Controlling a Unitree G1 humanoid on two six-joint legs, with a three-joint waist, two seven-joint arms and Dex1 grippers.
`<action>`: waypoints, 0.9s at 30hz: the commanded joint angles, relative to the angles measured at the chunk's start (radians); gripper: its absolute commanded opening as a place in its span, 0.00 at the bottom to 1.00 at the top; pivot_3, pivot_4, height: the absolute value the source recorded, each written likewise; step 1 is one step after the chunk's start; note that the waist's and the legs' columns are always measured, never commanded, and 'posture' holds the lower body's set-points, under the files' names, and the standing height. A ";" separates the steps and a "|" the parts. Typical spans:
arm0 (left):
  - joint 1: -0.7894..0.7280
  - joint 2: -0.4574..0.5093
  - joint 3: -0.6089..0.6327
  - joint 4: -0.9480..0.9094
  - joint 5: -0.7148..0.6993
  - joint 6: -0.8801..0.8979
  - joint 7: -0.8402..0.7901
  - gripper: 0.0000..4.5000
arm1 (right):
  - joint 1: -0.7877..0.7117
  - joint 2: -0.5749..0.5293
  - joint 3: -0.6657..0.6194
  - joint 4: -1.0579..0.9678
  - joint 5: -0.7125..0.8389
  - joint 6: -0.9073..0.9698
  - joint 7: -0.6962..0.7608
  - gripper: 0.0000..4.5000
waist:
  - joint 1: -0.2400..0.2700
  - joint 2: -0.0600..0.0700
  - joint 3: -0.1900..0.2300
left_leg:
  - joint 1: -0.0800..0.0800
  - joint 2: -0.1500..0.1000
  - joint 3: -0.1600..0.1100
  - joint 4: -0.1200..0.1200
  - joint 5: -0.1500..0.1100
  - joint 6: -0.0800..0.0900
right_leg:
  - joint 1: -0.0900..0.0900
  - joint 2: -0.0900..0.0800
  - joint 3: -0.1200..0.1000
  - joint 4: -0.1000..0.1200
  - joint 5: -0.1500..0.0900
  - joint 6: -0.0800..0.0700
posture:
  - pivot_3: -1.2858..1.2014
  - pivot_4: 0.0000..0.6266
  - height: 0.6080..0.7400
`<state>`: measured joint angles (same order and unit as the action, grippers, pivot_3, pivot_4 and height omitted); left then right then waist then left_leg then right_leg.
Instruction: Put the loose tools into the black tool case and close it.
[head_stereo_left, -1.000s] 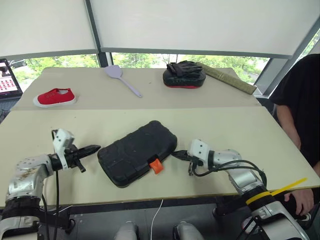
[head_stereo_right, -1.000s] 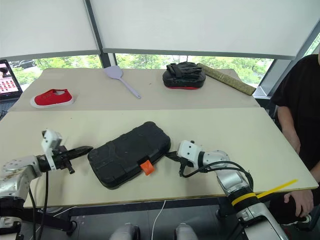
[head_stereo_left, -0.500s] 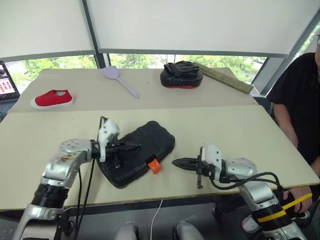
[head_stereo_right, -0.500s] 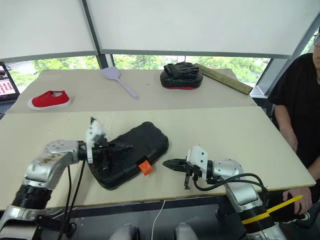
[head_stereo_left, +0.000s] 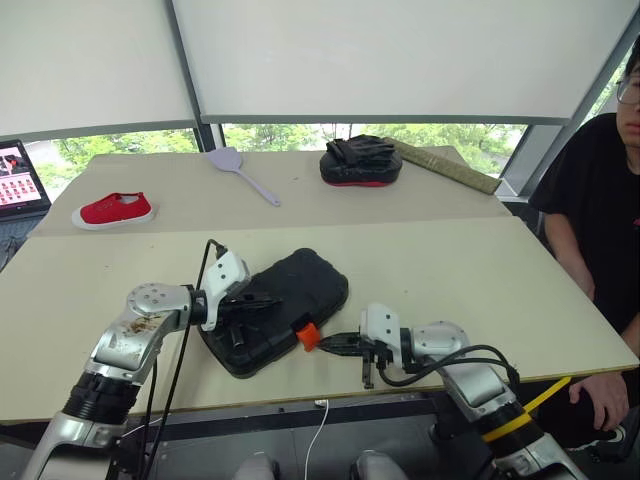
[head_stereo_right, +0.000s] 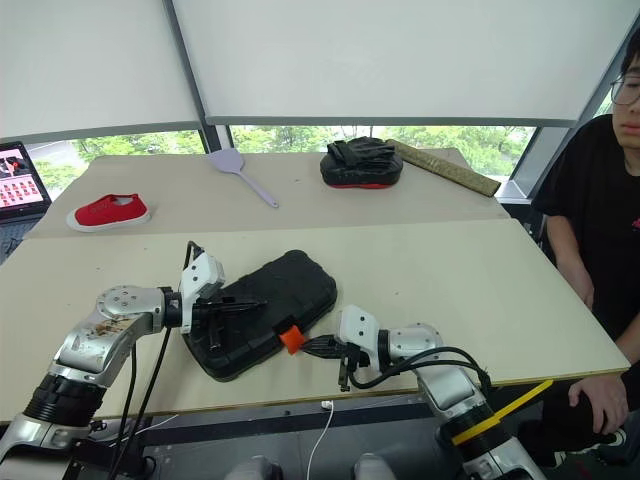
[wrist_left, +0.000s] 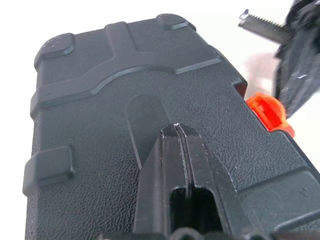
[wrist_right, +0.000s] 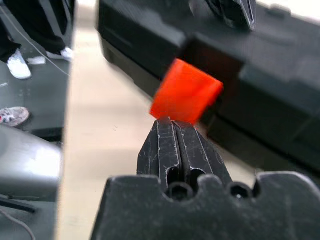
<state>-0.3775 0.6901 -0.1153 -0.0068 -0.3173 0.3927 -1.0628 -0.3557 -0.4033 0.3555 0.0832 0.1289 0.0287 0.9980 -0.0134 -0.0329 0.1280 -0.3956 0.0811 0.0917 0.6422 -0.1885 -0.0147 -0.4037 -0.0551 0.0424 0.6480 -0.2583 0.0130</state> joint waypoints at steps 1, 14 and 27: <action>0.067 0.014 -0.053 0.093 0.061 0.015 -0.008 0.01 | -0.042 0.028 -0.013 0.027 -0.010 -0.031 -0.016 0.00 | 0.000 0.000 0.000 | 0.000 0.000 0.000 0.000 0.000 0.000 | 0.000 0.000 0.000 0.000 0.000 0.000 | 0.52 0.24 1.00; 0.075 -0.005 -0.050 0.112 0.060 -0.010 -0.002 0.01 | -0.077 0.057 -0.004 0.071 -0.013 0.070 0.028 0.00 | -0.004 0.001 -0.001 | 0.000 0.000 0.000 -0.002 0.000 0.000 | -0.001 0.000 0.000 0.000 0.000 0.000 | 0.52 0.24 1.00; 0.084 -0.008 -0.055 0.112 0.064 -0.010 -0.010 0.01 | -0.053 0.117 -0.026 -0.045 0.079 0.202 0.038 0.00 | -0.002 0.004 -0.003 | 0.001 0.000 0.000 -0.006 0.000 -0.001 | -0.001 -0.001 0.000 -0.001 -0.002 -0.001 | 0.52 0.24 1.00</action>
<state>-0.3565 0.6822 -0.0991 0.0146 -0.3173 0.3454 -1.0721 -0.3961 -0.3042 0.3666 0.1090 0.1469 0.2172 1.0372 -0.0152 -0.0284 0.1254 -0.3944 0.0808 0.0921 0.6357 -0.1888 -0.0153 -0.4052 -0.0558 0.0424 0.6473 -0.2600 0.0118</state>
